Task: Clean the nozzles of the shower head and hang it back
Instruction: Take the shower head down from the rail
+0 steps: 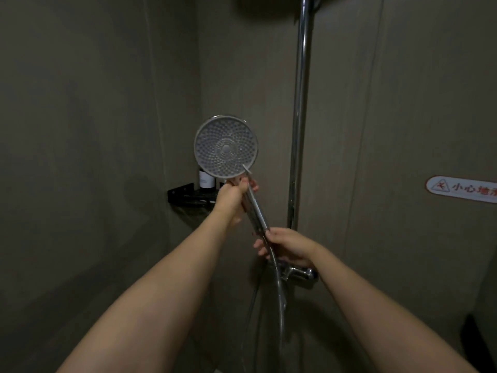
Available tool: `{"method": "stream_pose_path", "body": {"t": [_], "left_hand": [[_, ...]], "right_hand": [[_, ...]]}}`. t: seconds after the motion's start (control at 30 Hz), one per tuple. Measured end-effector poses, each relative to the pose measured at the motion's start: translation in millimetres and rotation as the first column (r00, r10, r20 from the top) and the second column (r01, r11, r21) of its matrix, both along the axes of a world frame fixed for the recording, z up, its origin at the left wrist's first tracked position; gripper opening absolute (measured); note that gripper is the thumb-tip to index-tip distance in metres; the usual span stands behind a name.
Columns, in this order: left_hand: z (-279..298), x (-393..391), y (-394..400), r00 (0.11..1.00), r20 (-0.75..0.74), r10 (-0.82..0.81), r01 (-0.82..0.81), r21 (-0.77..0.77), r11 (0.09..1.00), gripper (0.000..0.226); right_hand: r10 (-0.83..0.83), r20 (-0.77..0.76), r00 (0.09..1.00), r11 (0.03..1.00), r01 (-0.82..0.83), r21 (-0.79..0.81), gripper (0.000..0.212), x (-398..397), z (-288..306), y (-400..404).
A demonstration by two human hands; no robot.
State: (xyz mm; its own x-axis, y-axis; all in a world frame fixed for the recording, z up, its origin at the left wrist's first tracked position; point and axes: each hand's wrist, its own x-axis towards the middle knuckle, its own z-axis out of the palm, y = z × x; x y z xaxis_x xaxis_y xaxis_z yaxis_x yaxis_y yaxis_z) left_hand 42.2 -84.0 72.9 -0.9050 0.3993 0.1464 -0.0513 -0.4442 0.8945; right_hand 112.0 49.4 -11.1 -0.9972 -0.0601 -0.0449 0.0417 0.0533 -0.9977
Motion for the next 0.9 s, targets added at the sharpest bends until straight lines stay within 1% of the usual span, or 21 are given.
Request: {"method": "stream_pose_path", "body": {"t": [0.07,0.1,0.17,0.2,0.27,0.33,0.37,0.4,0.43,0.47,0.5,0.53,0.6,0.63,0.67,0.7,0.73,0.77,0.8,0.83,0.9], "left_hand": [[-2,-1,-11,0.997,0.039,-0.063,0.061,0.064,0.996,0.013],[-2,0,-15,0.994,0.046,-0.099,0.094,0.099,0.991,0.014],[-1,5,-19,0.991,0.057,-0.122,0.114,0.128,0.985,0.021],[-1,6,-20,0.992,0.06,-0.108,0.1,0.127,0.987,0.022],[0,8,-23,0.995,0.082,-0.054,0.042,0.139,0.989,0.016],[0,6,-25,0.993,0.12,0.01,-0.03,0.165,0.986,0.011],[0,5,-26,0.989,0.137,0.048,-0.071,0.171,0.983,0.014],[-1,5,-27,0.984,0.154,0.088,-0.115,0.176,0.978,0.017],[-1,4,-27,0.977,0.172,0.127,-0.16,0.189,0.969,0.019],[-2,4,-28,0.97,0.187,0.156,-0.194,0.204,0.959,0.019],[-3,5,-30,0.964,0.199,0.175,-0.217,0.213,0.953,0.019],[-4,5,-32,0.963,0.202,0.181,-0.224,0.215,0.951,0.017],[-7,1,-39,0.969,0.18,0.171,-0.205,0.192,0.96,0.014],[-9,-1,-42,0.972,0.165,0.168,-0.197,0.179,0.964,0.013],[-10,-3,-46,0.973,0.157,0.169,-0.196,0.173,0.965,0.012],[-11,-5,-48,0.973,0.154,0.17,-0.196,0.17,0.966,0.011],[-11,-6,-50,0.974,0.155,0.164,-0.19,0.171,0.967,0.01],[-11,-6,-51,0.976,0.155,0.155,-0.181,0.176,0.967,0.009],[-11,-4,-51,0.978,0.155,0.14,-0.168,0.186,0.968,0.009],[-12,-3,-50,0.98,0.154,0.127,-0.155,0.188,0.97,0.009],[-12,0,-47,0.984,0.145,0.1,-0.125,0.175,0.977,0.012]], "right_hand": [[0.05,0.026,0.998,0.991,-0.047,-0.121,0.02,1,7,-8],[0.096,0.06,0.994,0.987,-0.088,-0.132,0.017,1,11,-12],[0.157,0.142,0.977,0.987,-0.151,-0.055,0.008,-2,17,-24],[0.152,0.169,0.974,0.988,-0.152,-0.011,0.012,-5,17,-29],[0.066,0.171,0.983,0.993,-0.082,0.087,0.017,-11,18,-37],[-0.09,0.06,0.994,0.963,0.071,0.261,0.017,-15,15,-47],[-0.178,-0.024,0.984,0.923,0.175,0.344,0.016,-17,13,-52],[-0.268,-0.117,0.956,0.863,0.293,0.412,0.014,-18,11,-59],[-0.356,-0.215,0.909,0.791,0.416,0.449,0.013,-20,7,-65],[-0.416,-0.303,0.858,0.718,0.514,0.469,0.015,-21,4,-70],[-0.424,-0.357,0.832,0.682,0.553,0.479,0.019,-21,2,-74],[-0.39,-0.369,0.844,0.692,0.533,0.487,0.02,-21,0,-76],[-0.237,-0.294,0.926,0.798,0.358,0.484,0.009,-21,0,-72],[-0.149,-0.229,0.962,0.868,0.238,0.435,0.009,-19,2,-70],[-0.077,-0.153,0.985,0.936,0.124,0.329,0.009,-17,5,-66],[-0.026,-0.085,0.996,0.981,0.041,0.19,0.01,-14,5,-62],[0.005,-0.035,0.999,0.998,-0.003,0.07,0.016,-12,6,-59],[0.022,0.002,1.0,1.0,-0.022,-0.004,0.021,-11,6,-54],[0.036,0.035,0.999,0.999,-0.035,-0.037,0.024,-10,6,-50],[0.049,0.057,0.997,0.998,-0.047,-0.031,0.025,-9,6,-47],[0.057,0.059,0.997,0.997,-0.06,0.038,0.026,-8,6,-41]]}}
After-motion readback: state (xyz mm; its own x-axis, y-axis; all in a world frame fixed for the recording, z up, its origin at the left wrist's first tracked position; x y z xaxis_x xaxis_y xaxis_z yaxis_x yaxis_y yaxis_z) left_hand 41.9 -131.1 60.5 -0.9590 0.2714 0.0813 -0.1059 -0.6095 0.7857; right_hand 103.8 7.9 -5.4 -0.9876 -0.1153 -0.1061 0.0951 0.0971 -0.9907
